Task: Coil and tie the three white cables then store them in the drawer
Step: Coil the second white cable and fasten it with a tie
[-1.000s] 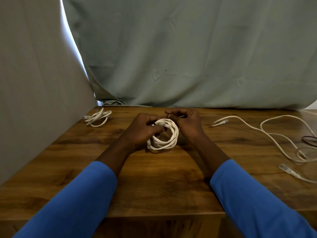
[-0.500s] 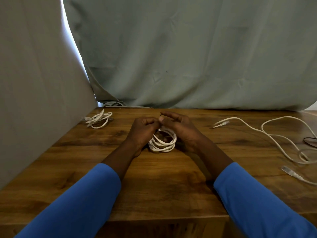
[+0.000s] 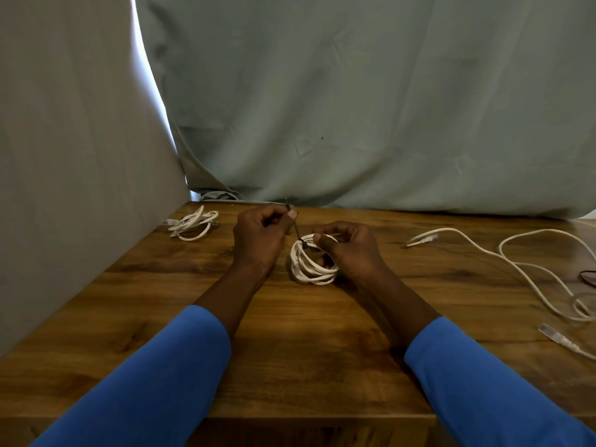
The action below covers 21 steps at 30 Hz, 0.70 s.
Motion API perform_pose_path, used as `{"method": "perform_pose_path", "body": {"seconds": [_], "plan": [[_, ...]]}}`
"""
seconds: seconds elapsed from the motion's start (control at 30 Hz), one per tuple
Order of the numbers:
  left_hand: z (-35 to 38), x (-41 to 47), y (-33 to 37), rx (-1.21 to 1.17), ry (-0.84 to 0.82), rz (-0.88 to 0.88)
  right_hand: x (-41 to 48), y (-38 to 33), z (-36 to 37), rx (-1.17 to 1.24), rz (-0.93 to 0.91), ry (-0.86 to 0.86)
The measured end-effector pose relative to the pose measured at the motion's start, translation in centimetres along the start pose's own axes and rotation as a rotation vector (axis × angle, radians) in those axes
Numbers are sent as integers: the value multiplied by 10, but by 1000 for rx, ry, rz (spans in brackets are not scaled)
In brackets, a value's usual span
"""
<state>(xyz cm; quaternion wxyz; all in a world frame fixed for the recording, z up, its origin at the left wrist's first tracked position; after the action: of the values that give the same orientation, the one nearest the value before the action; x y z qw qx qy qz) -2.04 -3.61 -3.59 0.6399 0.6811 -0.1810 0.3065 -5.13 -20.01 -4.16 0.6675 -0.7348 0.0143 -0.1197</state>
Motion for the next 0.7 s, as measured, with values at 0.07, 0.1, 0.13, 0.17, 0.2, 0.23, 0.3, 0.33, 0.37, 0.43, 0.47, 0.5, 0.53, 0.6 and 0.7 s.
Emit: {"method": "perform_pose_path", "body": {"seconds": [0.07, 0.1, 0.13, 0.17, 0.2, 0.23, 0.3, 0.33, 0.37, 0.43, 0.47, 0.5, 0.53, 0.6, 0.7], "plan": [[1, -1, 1, -2, -22, 22, -1, 0, 1, -5, -5, 4], [1, -1, 1, -13, -20, 24, -2, -2, 1, -23, -17, 10], [1, -1, 1, -31, -15, 18, -2, -3, 1, -45, -32, 17], [1, -1, 1, -50, -10, 6, -2, -3, 1, -66, -44, 19], [1, -1, 1, -69, -9, -9, -3, -4, 1, -76, -50, 11], [0, -1, 2, -89, -11, -22, -4, -4, 3, -68, -48, -7], [1, -1, 3, -126, -12, -46, -5, -4, 6, -13, -25, -63], [1, -1, 5, -140, -6, -56, -5, -5, 7, 12, -10, -93], [1, -1, 5, -158, 7, -70, -6, -5, 8, 33, 2, -120], [0, 2, 5, -203, 60, -118, -8, -8, 8, 67, 18, -161], [-2, 4, 5, -226, 93, -147, -8, -9, 8, 83, 29, -171], [-3, 5, 4, -249, 122, -179, -9, -10, 9, 97, 42, -178], [-4, 6, 4, -269, 144, -208, -8, -10, 9, 112, 58, -182], [-4, 7, 4, -281, 160, -239, -8, -11, 10, 152, 107, -199], [-9, 12, 3, -326, 228, -276, -8, -9, 9, 190, 186, -258]]}}
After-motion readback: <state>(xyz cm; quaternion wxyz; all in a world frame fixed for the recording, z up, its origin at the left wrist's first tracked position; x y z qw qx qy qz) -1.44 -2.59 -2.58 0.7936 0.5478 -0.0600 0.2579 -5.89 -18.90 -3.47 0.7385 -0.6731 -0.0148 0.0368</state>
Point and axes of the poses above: each hand's wrist, its own x-axis towards the middle knuckle, its own z-axis out of the palm, y = z × x, the point moved 1 cm from there along x, towards the middle knuckle, and after that the axes turned 9 degrees about z, right-handed, at the moved point
